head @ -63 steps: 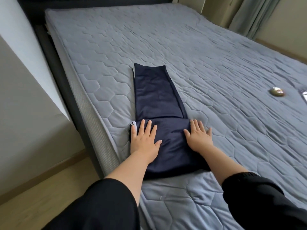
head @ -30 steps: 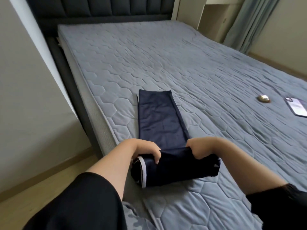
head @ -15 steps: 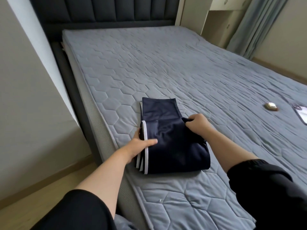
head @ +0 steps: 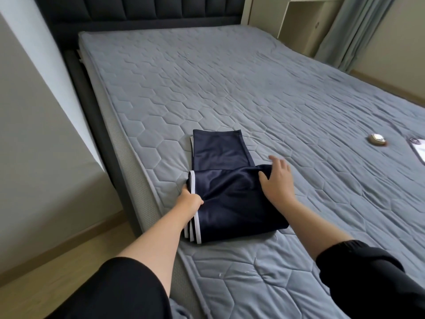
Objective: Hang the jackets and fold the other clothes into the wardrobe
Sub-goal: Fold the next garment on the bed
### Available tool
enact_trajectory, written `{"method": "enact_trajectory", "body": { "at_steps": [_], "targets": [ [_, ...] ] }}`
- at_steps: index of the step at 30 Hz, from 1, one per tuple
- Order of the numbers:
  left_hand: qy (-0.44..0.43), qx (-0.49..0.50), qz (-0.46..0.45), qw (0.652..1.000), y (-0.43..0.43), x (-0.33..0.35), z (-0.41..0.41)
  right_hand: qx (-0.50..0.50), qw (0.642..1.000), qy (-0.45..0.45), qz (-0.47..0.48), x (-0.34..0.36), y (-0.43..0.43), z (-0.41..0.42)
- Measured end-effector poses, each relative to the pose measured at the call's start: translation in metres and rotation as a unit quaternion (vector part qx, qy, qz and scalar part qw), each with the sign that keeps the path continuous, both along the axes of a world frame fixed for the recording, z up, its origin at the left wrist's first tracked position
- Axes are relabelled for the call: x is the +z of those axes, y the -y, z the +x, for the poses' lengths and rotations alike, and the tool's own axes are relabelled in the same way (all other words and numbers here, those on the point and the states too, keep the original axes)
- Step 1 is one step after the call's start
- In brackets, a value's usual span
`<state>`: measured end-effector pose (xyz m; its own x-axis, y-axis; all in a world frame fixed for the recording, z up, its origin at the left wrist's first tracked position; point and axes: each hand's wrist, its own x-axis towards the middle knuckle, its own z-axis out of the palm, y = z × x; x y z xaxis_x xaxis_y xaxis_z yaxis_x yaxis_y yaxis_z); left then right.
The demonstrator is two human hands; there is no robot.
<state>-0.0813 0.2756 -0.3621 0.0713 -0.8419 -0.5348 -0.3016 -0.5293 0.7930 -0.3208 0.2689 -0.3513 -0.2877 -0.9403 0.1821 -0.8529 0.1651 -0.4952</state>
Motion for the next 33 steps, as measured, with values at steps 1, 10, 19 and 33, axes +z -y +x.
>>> {"method": "enact_trajectory", "body": {
  "at_steps": [1,10,19,33],
  "targets": [
    [0.0,0.014,0.004,1.0,0.0,0.0,-0.001,0.05,0.997,-0.052,-0.021,0.0,-0.004,0.006],
    [0.024,0.096,-0.009,0.995,0.018,-0.001,0.0,0.301,0.921,-0.228,0.099,-0.026,-0.019,0.038],
    [0.073,0.222,-0.056,0.971,0.033,-0.006,0.015,0.167,0.957,-0.168,0.169,-0.036,-0.008,0.038],
    [0.105,0.146,-0.104,0.978,0.032,0.003,0.0,0.202,0.945,-0.207,0.153,-0.041,-0.014,0.043]
  ]
}}
